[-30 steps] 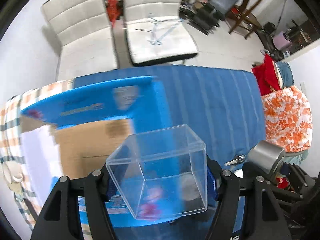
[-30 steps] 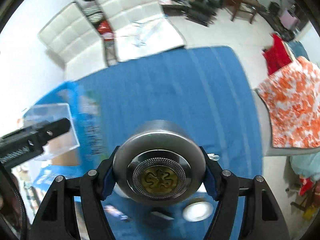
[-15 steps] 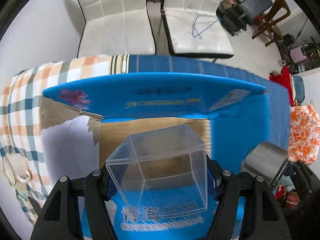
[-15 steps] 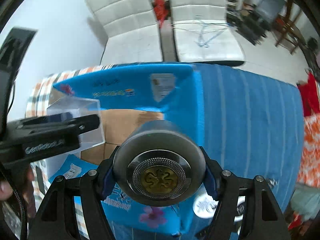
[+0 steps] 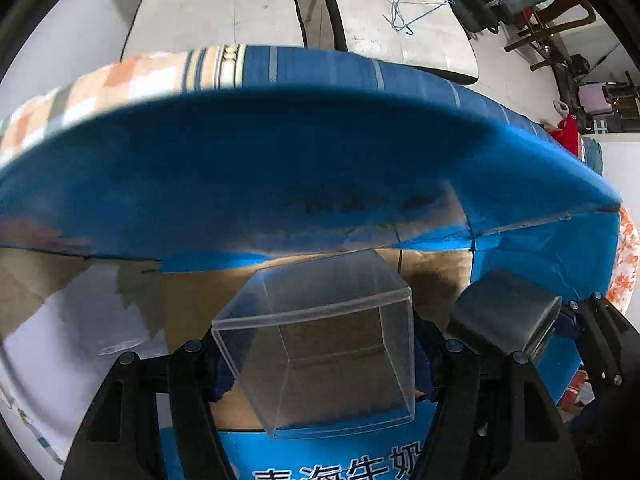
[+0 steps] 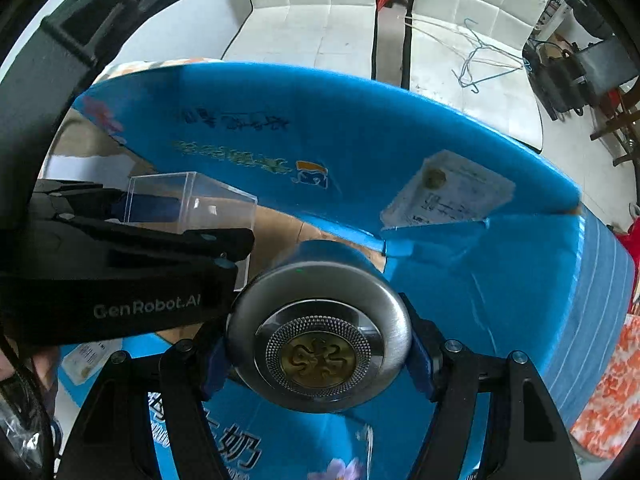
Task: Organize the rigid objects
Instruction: 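Carry both into the blue carton and open the right tool while the left tool releases the acrylic box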
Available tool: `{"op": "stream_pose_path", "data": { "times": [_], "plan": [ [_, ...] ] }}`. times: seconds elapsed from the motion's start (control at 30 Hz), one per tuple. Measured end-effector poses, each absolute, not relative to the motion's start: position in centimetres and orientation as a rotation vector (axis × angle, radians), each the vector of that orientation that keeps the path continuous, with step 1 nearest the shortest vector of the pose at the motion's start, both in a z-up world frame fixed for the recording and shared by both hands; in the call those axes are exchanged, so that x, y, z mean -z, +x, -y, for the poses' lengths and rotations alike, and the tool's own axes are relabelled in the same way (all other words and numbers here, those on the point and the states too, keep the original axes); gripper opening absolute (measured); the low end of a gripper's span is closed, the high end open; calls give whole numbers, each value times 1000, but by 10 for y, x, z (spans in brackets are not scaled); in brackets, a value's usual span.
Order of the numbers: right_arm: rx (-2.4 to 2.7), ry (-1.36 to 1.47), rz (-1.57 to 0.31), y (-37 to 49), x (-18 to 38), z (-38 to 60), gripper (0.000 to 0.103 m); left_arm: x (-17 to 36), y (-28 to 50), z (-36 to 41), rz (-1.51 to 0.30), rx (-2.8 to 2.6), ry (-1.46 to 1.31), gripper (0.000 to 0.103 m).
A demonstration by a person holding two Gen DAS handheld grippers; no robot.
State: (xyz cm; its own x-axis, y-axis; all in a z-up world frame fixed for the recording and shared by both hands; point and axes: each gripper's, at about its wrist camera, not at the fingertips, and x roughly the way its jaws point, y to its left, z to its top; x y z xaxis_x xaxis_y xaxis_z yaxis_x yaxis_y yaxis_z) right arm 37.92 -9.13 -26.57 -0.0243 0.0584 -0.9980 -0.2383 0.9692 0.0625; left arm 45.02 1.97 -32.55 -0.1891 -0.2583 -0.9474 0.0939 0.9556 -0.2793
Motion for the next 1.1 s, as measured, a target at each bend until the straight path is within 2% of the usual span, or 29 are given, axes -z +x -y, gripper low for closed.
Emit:
{"op": "stream_pose_path", "data": {
  "times": [0.43, 0.67, 0.77, 0.83, 0.9, 1.1],
  "plan": [
    [-219, -99, -1595, 394, 282, 84, 74, 325, 450, -27, -1770, 287, -180, 70],
    [-204, -72, -1594, 398, 285, 86, 76, 317, 451, -32, -1781, 288, -197, 83],
    [-191, -62, -1584, 396, 281, 85, 82, 310, 449, -35, -1785, 282, -217, 86],
    [-186, -59, -1572, 393, 276, 82, 90, 304, 449, -40, -1769, 270, -206, 91],
    [-171, -58, -1566, 389, 271, 82, 91, 293, 448, -40, -1753, 261, -172, 95],
    [-113, -13, -1576, 368, 254, 91, 94, 263, 432, -42, -1695, 210, -51, 95]
  ]
}}
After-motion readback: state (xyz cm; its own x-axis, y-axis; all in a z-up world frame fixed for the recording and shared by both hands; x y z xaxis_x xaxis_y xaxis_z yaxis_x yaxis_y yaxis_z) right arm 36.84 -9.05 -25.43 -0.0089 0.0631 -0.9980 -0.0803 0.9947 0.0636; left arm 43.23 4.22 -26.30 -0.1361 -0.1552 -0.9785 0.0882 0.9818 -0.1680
